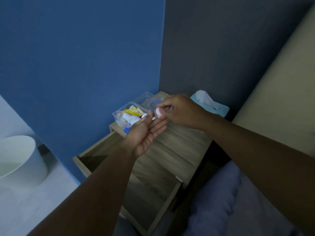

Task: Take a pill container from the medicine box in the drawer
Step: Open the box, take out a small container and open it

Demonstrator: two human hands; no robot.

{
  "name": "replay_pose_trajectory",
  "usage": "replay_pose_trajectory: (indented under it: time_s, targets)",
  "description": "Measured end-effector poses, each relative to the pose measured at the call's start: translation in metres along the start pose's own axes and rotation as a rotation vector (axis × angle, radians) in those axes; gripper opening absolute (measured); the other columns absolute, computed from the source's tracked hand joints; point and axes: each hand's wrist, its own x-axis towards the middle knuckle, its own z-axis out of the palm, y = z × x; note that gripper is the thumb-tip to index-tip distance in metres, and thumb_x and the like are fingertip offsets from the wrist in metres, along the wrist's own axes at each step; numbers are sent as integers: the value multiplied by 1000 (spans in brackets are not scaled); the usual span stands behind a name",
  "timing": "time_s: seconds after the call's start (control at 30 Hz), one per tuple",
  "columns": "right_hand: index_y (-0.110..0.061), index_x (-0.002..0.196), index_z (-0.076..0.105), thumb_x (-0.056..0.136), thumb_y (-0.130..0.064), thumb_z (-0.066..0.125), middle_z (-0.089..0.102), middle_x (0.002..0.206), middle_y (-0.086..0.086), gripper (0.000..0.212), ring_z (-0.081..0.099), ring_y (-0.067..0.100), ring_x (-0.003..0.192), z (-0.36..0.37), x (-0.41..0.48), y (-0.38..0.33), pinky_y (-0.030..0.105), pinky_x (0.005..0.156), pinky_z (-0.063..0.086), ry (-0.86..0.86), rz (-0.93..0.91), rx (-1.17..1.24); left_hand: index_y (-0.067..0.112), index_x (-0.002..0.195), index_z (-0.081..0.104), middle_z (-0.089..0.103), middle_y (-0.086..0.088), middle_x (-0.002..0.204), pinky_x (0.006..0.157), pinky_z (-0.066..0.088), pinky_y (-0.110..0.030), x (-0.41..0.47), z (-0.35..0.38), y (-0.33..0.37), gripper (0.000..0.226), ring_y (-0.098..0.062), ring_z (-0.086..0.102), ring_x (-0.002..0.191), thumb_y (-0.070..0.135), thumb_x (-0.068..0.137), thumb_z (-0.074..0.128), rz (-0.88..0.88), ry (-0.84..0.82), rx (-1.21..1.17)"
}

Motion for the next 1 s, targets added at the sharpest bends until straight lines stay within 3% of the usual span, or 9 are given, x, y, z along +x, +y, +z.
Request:
replay_pose_trajectory:
  time_s: [0.13, 0.27, 0.37, 0.5, 0.6, 0.7, 0.8, 0.87, 1.0]
  targets:
    - [-4, 96, 76, 86, -16, 65, 75, 101, 0, 19, 59, -1, 81, -13, -14, -1, 28, 77, 51, -25, -27, -17, 0, 114, 62, 70, -19, 115, 94, 54, -36, -7, 15, -14, 36, -25, 70, 104, 29, 99, 49, 15, -50, 44]
    - [5, 89, 70, 85, -11, 65, 67, 88, 15, 18, 61, 24, 83, -19, -18, 2, 44, 81, 46, -144, 27, -121, 3, 105, 64, 77, -10, 92, 99, 50, -37, -9, 22, -23, 34, -20, 73, 93, 30, 100, 45, 8, -72, 28]
    - [6, 84, 69, 82, -3, 61, 67, 87, 16, 12, 61, 29, 85, -23, -22, 0, 47, 83, 45, -195, -6, -124, 1, 107, 63, 76, -14, 95, 93, 55, -36, -6, 22, -28, 36, -23, 73, 94, 32, 98, 46, -20, -43, 37]
    - [-2, 114, 73, 84, -2, 66, 72, 111, 13, 30, 65, 26, 108, -23, -31, -1, 39, 98, 46, -172, -45, 40, -2, 109, 62, 76, -16, 90, 80, 60, -34, -4, 22, -33, 42, -23, 75, 85, 35, 98, 46, -32, 14, 27]
    - [-18, 133, 61, 75, -27, 84, 62, 130, -3, 63, 59, 8, 117, -18, -37, 3, 22, 99, 47, -130, 112, 143, -4, 115, 60, 73, -23, 104, 89, 57, -39, -2, 20, -34, 44, -28, 72, 97, 34, 99, 45, -33, 12, 24]
    - [-16, 108, 74, 78, -53, 74, 72, 102, -3, 48, 65, 10, 91, -8, -39, 5, 22, 79, 51, -37, 203, 17, -6, 117, 59, 72, -22, 109, 93, 55, -38, -2, 18, -34, 46, -28, 70, 104, 33, 100, 43, -38, -17, 64]
    - [-4, 79, 71, 88, -41, 64, 66, 72, 7, 39, 60, 17, 70, 0, -40, 7, 37, 71, 48, -16, 79, -53, -4, 114, 63, 75, -16, 103, 86, 59, -34, -1, 14, -39, 45, -22, 73, 94, 34, 99, 45, -47, -4, 105]
    - [-8, 96, 76, 88, -22, 68, 69, 85, 4, 18, 61, 13, 80, 3, -40, 11, 30, 78, 49, -72, 24, -20, -1, 108, 66, 75, -16, 103, 86, 59, -35, 1, 10, -42, 43, -24, 73, 93, 36, 98, 46, -59, 28, 106]
    - [-19, 136, 60, 78, -39, 79, 65, 119, -7, 64, 61, 3, 101, 5, -42, 13, 11, 85, 47, -116, 152, 117, -1, 105, 64, 76, -17, 88, 84, 59, -38, 3, 2, -47, 40, -26, 74, 87, 36, 97, 49, -61, 64, 74]
